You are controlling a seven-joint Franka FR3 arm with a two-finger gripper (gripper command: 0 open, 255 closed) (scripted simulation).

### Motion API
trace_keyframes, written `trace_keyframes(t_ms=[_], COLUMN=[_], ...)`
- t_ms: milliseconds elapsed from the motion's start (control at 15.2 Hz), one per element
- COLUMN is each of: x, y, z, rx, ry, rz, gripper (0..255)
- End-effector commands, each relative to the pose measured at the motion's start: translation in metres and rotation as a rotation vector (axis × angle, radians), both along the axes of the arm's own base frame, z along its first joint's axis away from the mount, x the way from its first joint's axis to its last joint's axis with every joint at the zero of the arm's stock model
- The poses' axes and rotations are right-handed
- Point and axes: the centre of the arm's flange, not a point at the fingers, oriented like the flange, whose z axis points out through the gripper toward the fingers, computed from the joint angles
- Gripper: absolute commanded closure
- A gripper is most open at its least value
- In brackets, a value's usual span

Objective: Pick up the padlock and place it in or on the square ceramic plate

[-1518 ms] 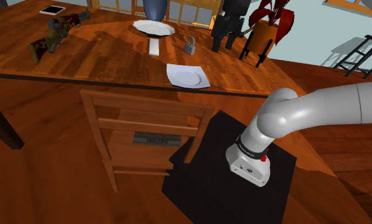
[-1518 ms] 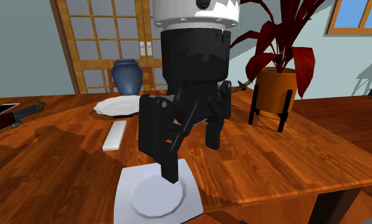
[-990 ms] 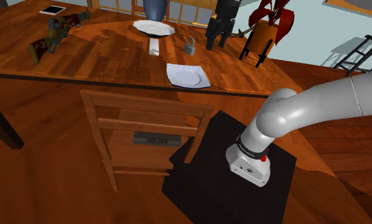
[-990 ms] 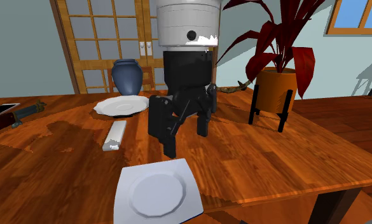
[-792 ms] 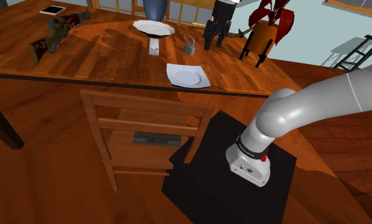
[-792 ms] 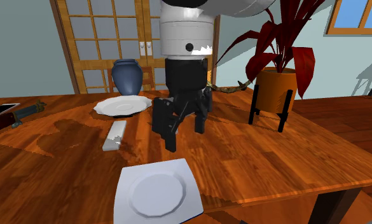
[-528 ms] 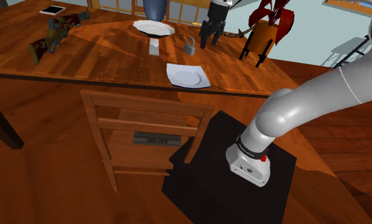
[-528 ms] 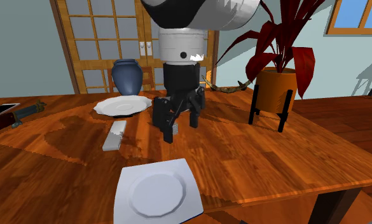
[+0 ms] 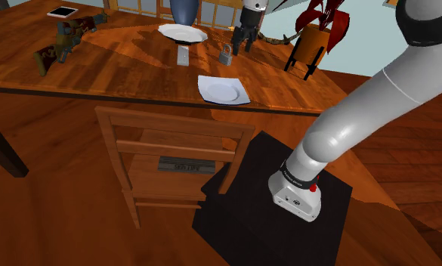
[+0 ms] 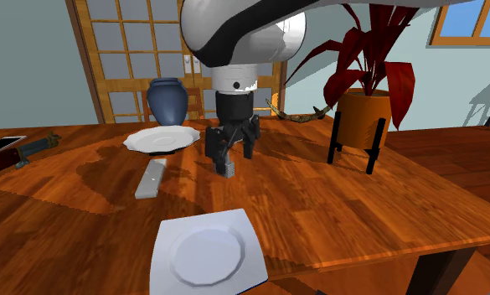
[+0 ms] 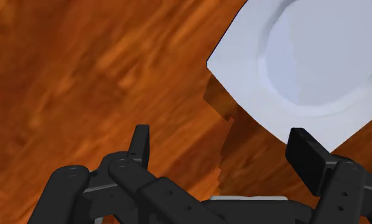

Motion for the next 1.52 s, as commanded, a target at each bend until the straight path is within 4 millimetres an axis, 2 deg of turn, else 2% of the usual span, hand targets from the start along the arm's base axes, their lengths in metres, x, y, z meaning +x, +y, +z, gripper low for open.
trace_keyframes(t_ms=[0, 792, 1254, 1452], x=[0.018, 0.120, 0.121, 0.121], y=[-0.021, -0.123, -0.124, -0.124], z=[-0.007, -0.044, -0.080, -0.084], rx=[-0.007, -0.037, -0.037, -0.037], ry=[-0.006, -0.038, -0.038, -0.038], rz=[0.005, 0.028, 0.028, 0.028], gripper=[0, 0, 0, 0])
